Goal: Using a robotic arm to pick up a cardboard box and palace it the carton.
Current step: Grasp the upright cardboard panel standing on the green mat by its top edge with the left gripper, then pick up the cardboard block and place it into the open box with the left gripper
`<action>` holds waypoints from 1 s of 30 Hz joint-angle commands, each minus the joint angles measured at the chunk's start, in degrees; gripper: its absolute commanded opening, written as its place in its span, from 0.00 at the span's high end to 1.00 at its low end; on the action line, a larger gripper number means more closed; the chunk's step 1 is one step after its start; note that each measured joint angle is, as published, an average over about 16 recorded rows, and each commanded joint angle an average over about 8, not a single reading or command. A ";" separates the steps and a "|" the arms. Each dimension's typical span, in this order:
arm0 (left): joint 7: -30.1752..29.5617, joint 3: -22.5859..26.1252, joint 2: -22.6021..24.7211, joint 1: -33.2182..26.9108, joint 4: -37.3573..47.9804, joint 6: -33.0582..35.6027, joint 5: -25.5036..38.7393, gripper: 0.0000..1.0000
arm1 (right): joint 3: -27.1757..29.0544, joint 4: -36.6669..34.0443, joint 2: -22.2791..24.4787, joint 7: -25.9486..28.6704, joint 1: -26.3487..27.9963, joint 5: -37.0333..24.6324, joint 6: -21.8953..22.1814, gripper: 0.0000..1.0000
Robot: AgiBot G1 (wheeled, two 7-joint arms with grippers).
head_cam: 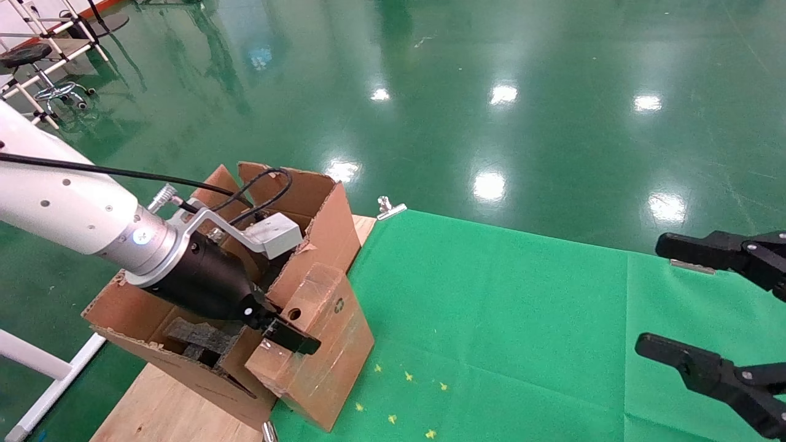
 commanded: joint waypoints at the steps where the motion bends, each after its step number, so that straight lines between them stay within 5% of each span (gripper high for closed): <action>1: 0.01 -0.04 -0.01 0.02 0.01 0.01 0.00 1.00 | 0.00 0.00 0.00 0.00 0.00 0.00 0.00 0.00; 16: 4.99 -4.15 -1.99 -4.65 2.92 -2.96 -4.78 1.00 | 0.00 0.00 0.00 0.00 0.00 0.00 0.00 0.00; 22: 10.91 -9.00 -3.68 -10.55 10.42 -4.93 -7.77 1.00 | 0.00 0.00 0.00 0.00 0.00 0.00 0.00 0.00; 30: 19.18 -10.47 -4.39 -18.25 23.11 -5.66 -1.45 1.00 | 0.00 0.00 0.00 0.00 0.00 0.00 0.00 0.00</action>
